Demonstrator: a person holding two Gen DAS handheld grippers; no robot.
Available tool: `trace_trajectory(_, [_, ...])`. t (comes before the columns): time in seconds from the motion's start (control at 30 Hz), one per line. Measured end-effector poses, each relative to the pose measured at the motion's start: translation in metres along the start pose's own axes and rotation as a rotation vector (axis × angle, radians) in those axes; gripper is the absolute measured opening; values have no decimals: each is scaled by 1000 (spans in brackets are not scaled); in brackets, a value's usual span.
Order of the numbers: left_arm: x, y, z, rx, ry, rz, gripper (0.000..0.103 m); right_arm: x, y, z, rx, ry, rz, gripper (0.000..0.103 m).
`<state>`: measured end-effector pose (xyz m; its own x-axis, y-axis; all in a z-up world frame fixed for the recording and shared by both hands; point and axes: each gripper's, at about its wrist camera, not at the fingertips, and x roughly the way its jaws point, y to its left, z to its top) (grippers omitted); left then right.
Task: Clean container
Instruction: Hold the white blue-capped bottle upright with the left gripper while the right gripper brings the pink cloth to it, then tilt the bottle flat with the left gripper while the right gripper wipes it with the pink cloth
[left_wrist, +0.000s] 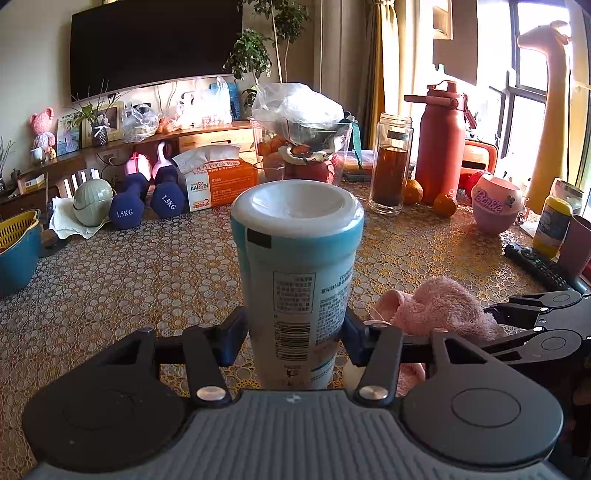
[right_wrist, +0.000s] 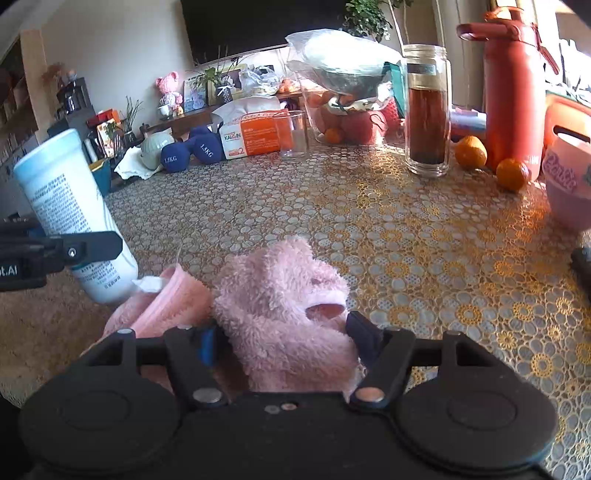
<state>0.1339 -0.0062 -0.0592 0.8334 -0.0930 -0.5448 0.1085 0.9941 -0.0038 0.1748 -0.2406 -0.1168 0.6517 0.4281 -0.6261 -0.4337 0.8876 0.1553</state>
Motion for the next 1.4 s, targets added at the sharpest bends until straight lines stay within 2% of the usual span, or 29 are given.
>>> trace_trajectory(0.1, [0,-2,0,14,-2,4,50,1,5,0,-24,-3,-14,61])
trace_trajectory(0.13, [0,-3,-1,19,-5,4,50,0,5,0,-21,-2,-7,43])
trace_trajectory(0.17, [-1,-3,-1,22,-6,4,50,1,6,0,-26,6,-3,37])
trace_trajectory(0.23, [-1,-3,-2,26,-9,5,50,-2,14,-1,-73,-6,-16,27])
trace_trajectory(0.33, [-2,-4,-3,31,-15,7,50,-12,22,1,-96,-35,-17,23])
trace_trajectory(0.43, [-2,-6,-3,42,-18,7,50,-36,27,12,-120,-120,5,22])
trace_trajectory(0.63, [-2,-6,-4,53,-25,4,50,-90,53,52,-262,-285,13,22])
trace_trajectory(0.77, [-1,-7,-3,61,-25,2,50,-115,66,81,-296,-350,80,22])
trace_trajectory(0.87, [0,-6,-3,65,-23,-2,50,-117,79,98,-343,-352,137,22])
trace_trajectory(1.0, [1,-7,-2,81,-22,-1,50,-106,100,109,-408,-296,236,22])
trace_trajectory(1.1, [2,-9,-3,103,-26,3,49,-88,116,110,-472,-238,260,22])
trace_trajectory(1.27, [4,-14,-2,130,-31,2,49,-72,115,110,-440,-177,282,22])
trace_trajectory(1.4, [8,-17,-1,163,-47,-5,49,-68,98,113,-388,-171,290,22])
